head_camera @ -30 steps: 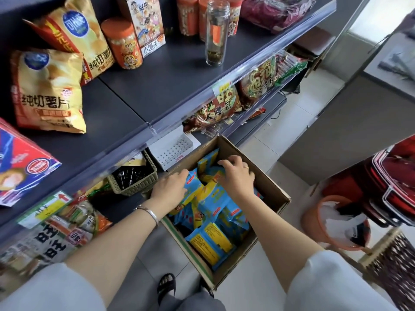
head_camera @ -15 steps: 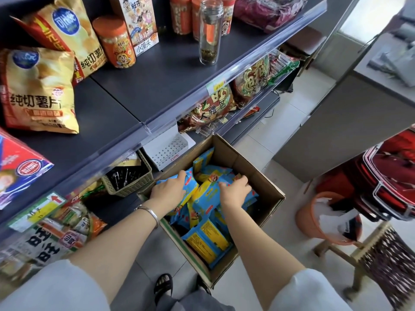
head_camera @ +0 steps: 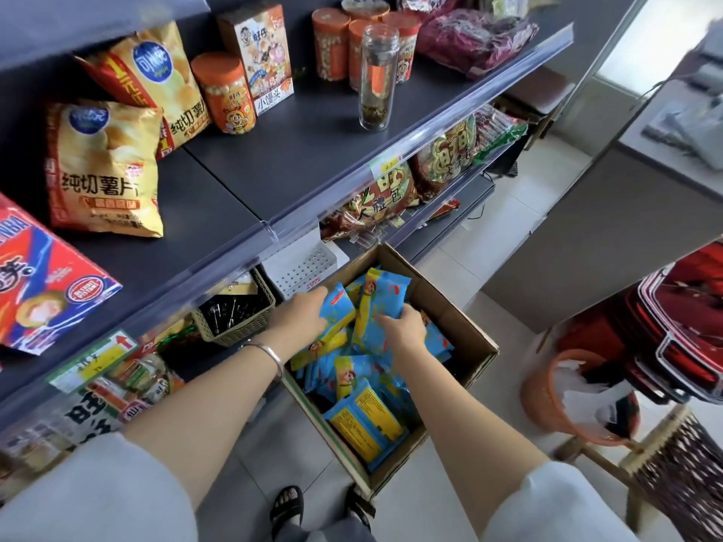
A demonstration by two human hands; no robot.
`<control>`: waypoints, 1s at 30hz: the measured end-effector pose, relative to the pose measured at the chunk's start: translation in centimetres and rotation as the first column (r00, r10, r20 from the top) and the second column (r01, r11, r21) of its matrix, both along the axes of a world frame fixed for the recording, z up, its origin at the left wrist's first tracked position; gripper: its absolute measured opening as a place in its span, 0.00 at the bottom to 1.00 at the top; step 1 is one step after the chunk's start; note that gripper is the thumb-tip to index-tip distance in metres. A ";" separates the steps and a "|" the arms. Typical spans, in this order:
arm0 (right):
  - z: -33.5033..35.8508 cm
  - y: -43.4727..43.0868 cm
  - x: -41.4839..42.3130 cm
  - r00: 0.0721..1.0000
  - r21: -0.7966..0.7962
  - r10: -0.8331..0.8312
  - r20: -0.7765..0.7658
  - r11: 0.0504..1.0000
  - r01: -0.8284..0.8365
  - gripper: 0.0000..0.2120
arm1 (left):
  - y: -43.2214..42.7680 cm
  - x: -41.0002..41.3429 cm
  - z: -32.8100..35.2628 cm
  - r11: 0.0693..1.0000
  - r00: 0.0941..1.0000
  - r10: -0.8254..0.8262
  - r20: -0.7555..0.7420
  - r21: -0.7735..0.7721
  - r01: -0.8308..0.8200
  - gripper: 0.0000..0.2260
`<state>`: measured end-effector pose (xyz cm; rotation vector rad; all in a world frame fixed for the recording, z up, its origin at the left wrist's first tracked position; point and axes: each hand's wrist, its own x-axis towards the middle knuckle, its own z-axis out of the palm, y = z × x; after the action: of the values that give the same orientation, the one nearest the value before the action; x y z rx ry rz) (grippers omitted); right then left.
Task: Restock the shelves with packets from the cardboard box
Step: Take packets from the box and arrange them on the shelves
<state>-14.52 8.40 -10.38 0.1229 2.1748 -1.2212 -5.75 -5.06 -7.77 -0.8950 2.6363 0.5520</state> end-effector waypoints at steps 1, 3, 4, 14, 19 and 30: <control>1.1 -0.1 -0.5 0.999 -0.031 0.008 -0.041 0.999 -0.009 0.04 | -0.3 -0.3 1.3 1.000 0.999 0.013 -0.039 -0.002 -0.013 0.10; 3.5 -0.5 -1.4 0.994 -0.125 -0.010 -0.109 0.992 -0.003 0.06 | -1.0 -0.7 4.2 0.999 0.990 0.040 -0.135 -0.016 -0.043 0.13; 4.8 -0.7 -1.8 0.989 -0.179 -0.019 -0.143 0.984 -0.007 0.06 | -1.3 -0.8 5.8 0.998 0.982 0.053 -0.180 -0.028 -0.059 0.14; 20.8 -5.6 -1.2 0.872 -0.624 -0.052 -0.487 0.719 -0.306 0.06 | -4.1 3.7 24.6 0.916 0.781 0.032 -0.624 -0.294 -0.273 0.18; 28.2 -9.5 2.5 0.783 -0.674 -0.066 -0.618 0.557 -0.485 0.08 | -5.3 9.2 32.2 0.780 0.653 -0.089 -0.752 -0.460 -0.424 0.17; 37.7 -20.6 17.3 0.439 -0.380 0.104 -0.892 0.349 -0.856 0.14 | -13.1 29.2 39.8 0.501 0.650 -0.039 -0.759 -0.577 -0.645 0.17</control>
<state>2.79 -12.18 27.30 -1.7507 1.5687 -1.8790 23.50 -18.20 32.05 -1.8224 3.4856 -0.5535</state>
